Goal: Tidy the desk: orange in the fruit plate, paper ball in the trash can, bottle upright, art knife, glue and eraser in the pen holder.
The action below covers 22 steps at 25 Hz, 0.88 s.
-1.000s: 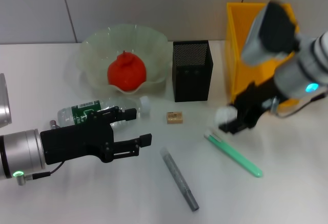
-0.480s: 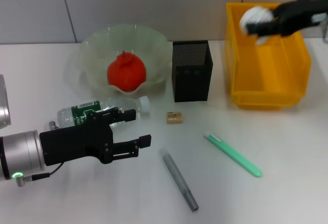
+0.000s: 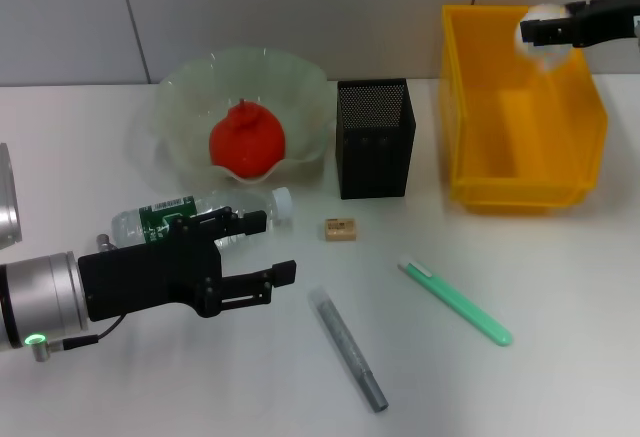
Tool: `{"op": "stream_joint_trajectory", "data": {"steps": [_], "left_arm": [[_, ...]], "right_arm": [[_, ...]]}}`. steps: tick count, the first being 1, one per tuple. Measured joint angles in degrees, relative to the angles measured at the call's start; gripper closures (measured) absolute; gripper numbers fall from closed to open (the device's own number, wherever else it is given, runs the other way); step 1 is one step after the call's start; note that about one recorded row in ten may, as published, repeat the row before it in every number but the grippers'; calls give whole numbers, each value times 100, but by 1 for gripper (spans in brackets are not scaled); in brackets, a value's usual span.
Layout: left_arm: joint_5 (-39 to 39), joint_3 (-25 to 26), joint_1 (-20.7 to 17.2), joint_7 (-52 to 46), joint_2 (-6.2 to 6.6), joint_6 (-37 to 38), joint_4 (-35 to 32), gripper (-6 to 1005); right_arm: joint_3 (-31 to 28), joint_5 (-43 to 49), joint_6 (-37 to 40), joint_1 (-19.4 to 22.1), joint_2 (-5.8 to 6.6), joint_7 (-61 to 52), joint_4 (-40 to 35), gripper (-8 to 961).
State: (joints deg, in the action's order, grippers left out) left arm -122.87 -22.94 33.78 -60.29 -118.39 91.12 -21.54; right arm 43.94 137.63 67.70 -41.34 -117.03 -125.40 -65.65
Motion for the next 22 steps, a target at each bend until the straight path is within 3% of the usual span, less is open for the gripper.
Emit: {"op": "stream_joint_trajectory", "data": {"steps": [5,9,12,14,16,17,18,19,22], "left_arm": [[38,-2,3,-2,0,-5,0,208],[45,-8,6,1,0,-5,0,208],[46,-5,6,1,1,-1,0,207],[46,-6,8,1,6,0,0,207],[46,-7,12,-2,7,1,-1,207],[46,-7,12,-2,7,1,-1,207],[47,-7,17,-18,7,2,-7,208],[47,-7,17,-18,7,2,-7,208],[50,-7,33,-42,9,2,-22,208]], "right_arm": [[0,1,-64,6,2,1,-18,312],[-31,-121,-235,38,-26,55,15,118],[-114,-903,-248,197,-26,399,54,113],[-150,-2681,191,531,124,1320,397,111],[-150,-3863,783,697,317,1945,896,112],[-150,-3863,783,697,317,1945,896,112],[-151,-4816,1572,778,566,2466,1626,112],[-151,-4816,1572,778,566,2466,1626,112],[-140,-5367,2589,786,908,3028,2683,111]]}}
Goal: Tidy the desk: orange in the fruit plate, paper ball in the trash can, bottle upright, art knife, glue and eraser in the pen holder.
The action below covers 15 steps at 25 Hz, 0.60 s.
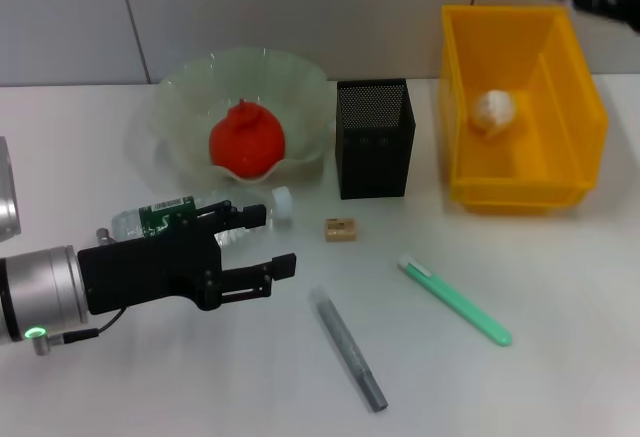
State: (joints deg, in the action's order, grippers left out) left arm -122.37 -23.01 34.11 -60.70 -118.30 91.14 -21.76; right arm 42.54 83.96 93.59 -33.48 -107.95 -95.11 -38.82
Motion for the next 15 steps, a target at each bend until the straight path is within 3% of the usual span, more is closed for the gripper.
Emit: {"op": "stream_joint_trajectory", "data": {"steps": [1,5,9,11,15], "left_arm": [[2,-8,21,-10,9,0,1,208],[3,-29,52,-31,18,-4,-5,207],[-17,-34,97,-133,33,-12,-30,207],[-43,-51,107,-177,54,-22,-35,207],[-50,-114,112,-242,84,-26,-41,208]], "right_arm": [[30,85,427,32,109,270,410,111],[53,736,700,198,101,588,514,112],[59,1668,793,349,-26,887,483,113],[38,2211,740,416,-176,1174,484,114],[23,2496,586,466,-310,1397,486,115]]}}
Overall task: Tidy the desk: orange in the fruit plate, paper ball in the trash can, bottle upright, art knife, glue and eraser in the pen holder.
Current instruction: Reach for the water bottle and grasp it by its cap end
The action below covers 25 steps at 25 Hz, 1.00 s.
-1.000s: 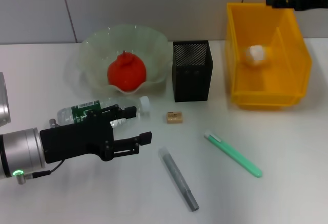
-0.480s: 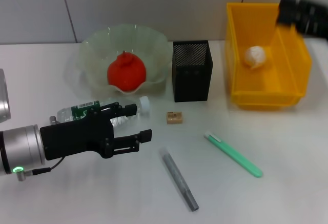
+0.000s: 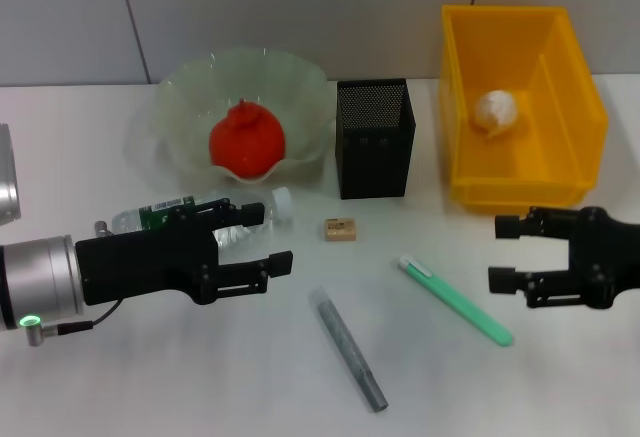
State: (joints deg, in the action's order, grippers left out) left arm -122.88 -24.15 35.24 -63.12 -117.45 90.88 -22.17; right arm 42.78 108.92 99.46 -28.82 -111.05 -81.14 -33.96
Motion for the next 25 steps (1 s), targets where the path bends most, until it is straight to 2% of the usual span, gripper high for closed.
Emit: {"op": "stream_joint_trajectory", "data": {"steps": [1,7,10,13,14,17,18,22,23,25], "left_arm": [[2,-35,-9,-72,32,-2,-5,208],[43,-39,23,-174,47,42,-143,208],[37,-78,145,-554,-14,90,-653,207],[-1,-505,282,-1176,-47,-72,-1429,211],[-2,-927,304,-1552,-19,-285,-1876,212],[-6,-1181,302,-1776,3,-413,-2154,212],[-75,-1544,269,-2121,33,-643,-2619,213],[-133,-1637,259,-2201,38,-694,-2775,213],[-651,-1807,288,-2404,5,-829,-3235,213],[-890,-1842,341,-2427,-30,-867,-3328,214]], "right_arm": [[14,122,-91,14,-60,60,-1,115],[1,193,-207,47,-116,85,-3,115],[-14,193,-217,61,-118,86,-3,115],[-16,189,-259,66,-119,85,6,115],[-16,187,-273,68,-119,85,11,115],[-16,181,-307,75,-119,68,22,115],[-15,180,-327,78,-119,59,25,115],[-23,168,-372,85,-119,49,40,115],[-24,164,-385,85,-119,48,43,114],[-25,160,-419,86,-119,46,46,114]]}}
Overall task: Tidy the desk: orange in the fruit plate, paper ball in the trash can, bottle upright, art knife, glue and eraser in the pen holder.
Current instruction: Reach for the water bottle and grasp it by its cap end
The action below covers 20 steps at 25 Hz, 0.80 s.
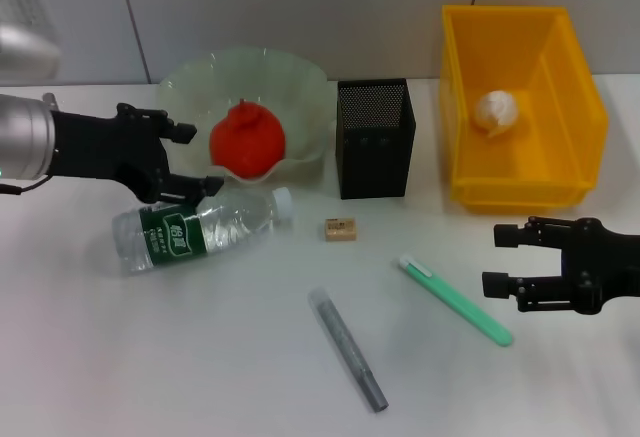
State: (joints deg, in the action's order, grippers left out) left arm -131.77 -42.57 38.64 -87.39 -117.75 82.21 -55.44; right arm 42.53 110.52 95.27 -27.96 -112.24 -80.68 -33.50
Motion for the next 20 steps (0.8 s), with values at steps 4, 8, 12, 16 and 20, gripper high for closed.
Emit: {"op": "stream_joint_trajectory", "data": {"steps": [4,8,12,16,20], "left_arm": [[-505,-194,158,-72,-63,-80,-82,214],[-587,-388,227,-267,-62,-75,-180,215],[-913,-685,288,-620,-61,-69,-340,215],[-1370,-1050,391,-1043,-64,-86,-419,216],[-1622,-1272,459,-1266,-81,-185,-407,217]], "right_arm": [[-7,-12,-37,1,0,-10,2,114],[-10,-19,-67,-3,1,-17,2,114],[-15,-21,-73,-22,0,-23,2,114],[-71,-26,-80,-35,-3,-26,2,114],[-73,-28,-80,-41,-5,-27,2,114]]}}
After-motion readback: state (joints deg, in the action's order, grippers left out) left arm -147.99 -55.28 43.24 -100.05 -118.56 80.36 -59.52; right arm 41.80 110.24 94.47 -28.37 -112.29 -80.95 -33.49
